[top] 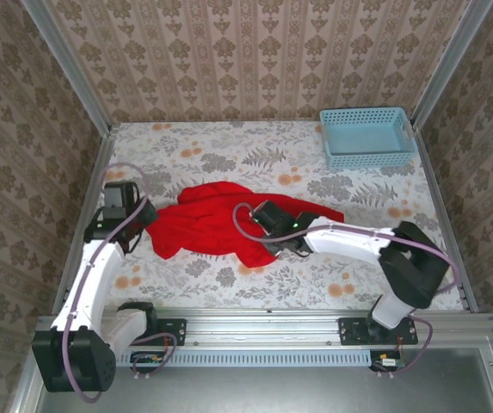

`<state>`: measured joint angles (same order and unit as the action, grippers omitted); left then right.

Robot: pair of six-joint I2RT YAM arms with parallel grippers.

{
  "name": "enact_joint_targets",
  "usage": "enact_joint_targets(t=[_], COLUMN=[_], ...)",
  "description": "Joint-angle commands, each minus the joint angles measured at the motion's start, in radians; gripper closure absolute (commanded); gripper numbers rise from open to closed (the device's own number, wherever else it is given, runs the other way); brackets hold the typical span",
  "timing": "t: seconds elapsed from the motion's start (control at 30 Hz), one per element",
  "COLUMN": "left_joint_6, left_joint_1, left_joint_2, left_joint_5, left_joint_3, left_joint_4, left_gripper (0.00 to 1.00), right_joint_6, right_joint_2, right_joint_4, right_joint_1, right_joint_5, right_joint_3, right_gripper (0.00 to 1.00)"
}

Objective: Fold the inside-out t-shirt

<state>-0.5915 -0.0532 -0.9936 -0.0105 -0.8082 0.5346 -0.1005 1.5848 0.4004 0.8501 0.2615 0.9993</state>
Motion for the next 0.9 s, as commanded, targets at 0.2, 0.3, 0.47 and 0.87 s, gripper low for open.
enact_joint_targets(t=[0.2, 0.3, 0.47, 0.87], left_joint_6=[-0.004, -0.018, -0.023, -0.017], left_joint_1=[0.018, 0.018, 0.016, 0.024], left_joint_2=[-0.084, -0.091, -0.084, -0.062], left_joint_5=[-0.018, 0.011, 0.034, 0.041], left_joint_3=[-0.247, -0.26, -0.195, -0.059], left_joint_4=[0.031, 0.024, 0.008, -0.028], left_gripper=[1.0, 1.0, 1.0, 1.0], right_joint_6=[0.057, 0.039, -0.008, -0.014], right_joint_2=[-0.236, -0.221, -0.131, -0.022], right_joint_4=[0.127, 0.109, 0.03, -0.056], right_joint_1=[0.002, -0.015, -0.03, -0.027], right_joint_5=[0.016, -0.023, -0.107, -0.163], right_joint_3=[0.111, 0.093, 0.023, -0.022], right_gripper=[0.94, 0.89, 0.92, 0.59])
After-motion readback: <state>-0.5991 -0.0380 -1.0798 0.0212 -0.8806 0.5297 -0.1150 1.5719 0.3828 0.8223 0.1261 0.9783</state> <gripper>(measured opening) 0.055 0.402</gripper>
